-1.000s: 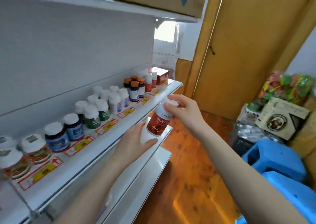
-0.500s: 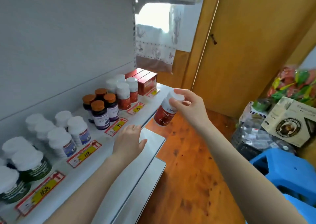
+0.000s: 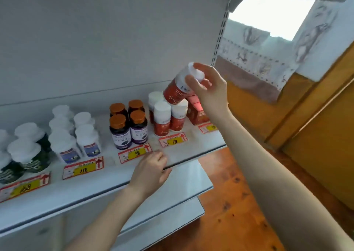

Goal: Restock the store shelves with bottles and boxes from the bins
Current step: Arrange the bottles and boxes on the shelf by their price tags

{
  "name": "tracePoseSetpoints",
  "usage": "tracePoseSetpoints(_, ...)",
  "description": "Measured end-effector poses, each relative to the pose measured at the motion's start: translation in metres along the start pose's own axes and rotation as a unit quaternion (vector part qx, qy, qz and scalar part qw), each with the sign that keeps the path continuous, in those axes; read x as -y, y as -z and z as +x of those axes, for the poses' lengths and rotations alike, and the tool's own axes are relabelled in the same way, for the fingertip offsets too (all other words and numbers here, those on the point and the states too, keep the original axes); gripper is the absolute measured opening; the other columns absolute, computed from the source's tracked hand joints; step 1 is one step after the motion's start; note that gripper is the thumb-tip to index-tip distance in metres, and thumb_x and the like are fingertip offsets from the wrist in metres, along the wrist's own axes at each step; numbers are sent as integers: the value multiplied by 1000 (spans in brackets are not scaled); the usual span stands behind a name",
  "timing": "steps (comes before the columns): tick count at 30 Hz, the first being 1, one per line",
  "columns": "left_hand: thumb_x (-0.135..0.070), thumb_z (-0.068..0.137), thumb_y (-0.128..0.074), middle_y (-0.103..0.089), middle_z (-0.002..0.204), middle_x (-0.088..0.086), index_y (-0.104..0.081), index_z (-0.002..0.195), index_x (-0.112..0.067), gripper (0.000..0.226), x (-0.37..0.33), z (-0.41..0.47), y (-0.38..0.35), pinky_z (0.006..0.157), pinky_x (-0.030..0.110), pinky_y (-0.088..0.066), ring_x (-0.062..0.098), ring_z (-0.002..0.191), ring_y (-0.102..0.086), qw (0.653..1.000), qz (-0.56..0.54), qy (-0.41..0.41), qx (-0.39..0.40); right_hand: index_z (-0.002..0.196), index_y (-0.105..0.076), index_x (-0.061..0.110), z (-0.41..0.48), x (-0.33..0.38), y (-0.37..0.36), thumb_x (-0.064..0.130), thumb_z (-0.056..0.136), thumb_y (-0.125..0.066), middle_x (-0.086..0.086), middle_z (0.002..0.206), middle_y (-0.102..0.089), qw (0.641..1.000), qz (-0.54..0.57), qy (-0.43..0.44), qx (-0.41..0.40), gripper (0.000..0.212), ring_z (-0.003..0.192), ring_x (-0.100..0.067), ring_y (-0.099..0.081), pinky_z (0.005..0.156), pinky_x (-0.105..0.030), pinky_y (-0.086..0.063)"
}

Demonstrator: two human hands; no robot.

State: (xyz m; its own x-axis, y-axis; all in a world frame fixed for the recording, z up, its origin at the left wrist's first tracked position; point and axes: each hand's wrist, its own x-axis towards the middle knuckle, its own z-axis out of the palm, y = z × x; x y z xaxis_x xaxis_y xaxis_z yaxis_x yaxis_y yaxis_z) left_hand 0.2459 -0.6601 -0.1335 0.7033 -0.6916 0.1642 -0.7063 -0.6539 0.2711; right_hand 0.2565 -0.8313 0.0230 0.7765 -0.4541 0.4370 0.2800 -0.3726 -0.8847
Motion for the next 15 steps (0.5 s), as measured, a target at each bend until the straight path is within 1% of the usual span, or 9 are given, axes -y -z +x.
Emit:
tracePoseSetpoints(2, -40, 77, -43, -64, 79, 6, -65, 76, -8, 38, -1, 0, 1, 69, 23, -40, 24, 73, -62, 999, -7, 18, 26, 115, -59, 14, 18, -6, -13, 15, 86, -64, 8, 102, -58, 1000, 16, 14, 22, 30, 81, 5, -58, 73, -9, -48)
tracePoseSetpoints(3, -41, 77, -42, -65, 82, 6, -66, 77, -9, 40, -3, 0, 3, 70, 25, -46, 24, 75, -63, 999, -6, 25, 36, 115, -59, 14, 27, -9, -19, 15, 86, -64, 10, 103, -58, 999, 17, 25, 33, 30, 83, 5, -57, 75, -9, -48)
tracePoseSetpoints(4, -42, 77, -42, -67, 84, 5, -67, 79, -10, 41, -5, -1, 5, 67, 22, -50, 23, 77, -64, 999, -3, 30, 41, 115, -59, 14, 36, -13, -26, 15, 86, -64, 9, 104, -58, 998, 20, 35, 45, 30, 85, 2, -57, 77, -11, -48)
tracePoseSetpoints(7, -43, 75, -42, -69, 84, 1, -70, 79, -13, 41, -9, 0, 11, 64, 19, -52, 18, 76, -67, 999, 7, 37, 30, 118, -58, 11, 64, -26, -47, 15, 84, -63, -5, 114, -60, 995, 15, 53, 86, 34, 100, -17, -59, 87, -24, -50)
tracePoseSetpoints(9, -40, 75, -48, -69, 87, 3, -70, 80, -11, 37, -12, 1, 12, 65, 21, -53, 21, 78, -67, 998, -7, 42, 37, 120, -57, 13, 83, -36, -60, 16, 84, -62, -10, 117, -60, 992, -20, 53, 114, 36, 100, -22, -57, 88, -28, -48)
tracePoseSetpoints(10, -37, 76, -53, -68, 93, 6, -70, 85, -8, 34, -13, 2, 12, 71, 24, -53, 24, 84, -66, 998, -17, 47, 43, 120, -57, 15, 91, -40, -66, 17, 84, -62, -10, 117, -60, 989, -42, 49, 130, 37, 96, -21, -56, 88, -28, -47)
tracePoseSetpoints(11, -32, 80, -57, -66, 103, 10, -68, 93, -5, 32, -14, 3, 12, 80, 26, -50, 27, 94, -63, 997, -30, 56, 40, 121, -56, 16, 98, -45, -72, 18, 84, -61, -11, 117, -60, 986, -64, 45, 149, 38, 93, -19, -55, 87, -27, -45)
tracePoseSetpoints(13, -27, 87, -58, -55, 124, 10, -62, 111, -4, 34, -15, 6, 9, 96, 27, -38, 25, 115, -50, 997, -28, 72, 29, 123, -55, 15, 107, -53, -81, 18, 85, -61, -10, 119, -59, 976, -103, 43, 188, 39, 92, -17, -53, 85, -24, -43)
tracePoseSetpoints(15, -28, 90, -56, -49, 133, 7, -57, 120, -6, 37, -15, 7, 7, 102, 26, -32, 22, 123, -42, 996, -23, 84, 34, 124, -54, 13, 113, -61, -88, 16, 85, -61, -7, 122, -57, 963, -138, 40, 229, 39, 98, -19, -53, 83, -22, -40)
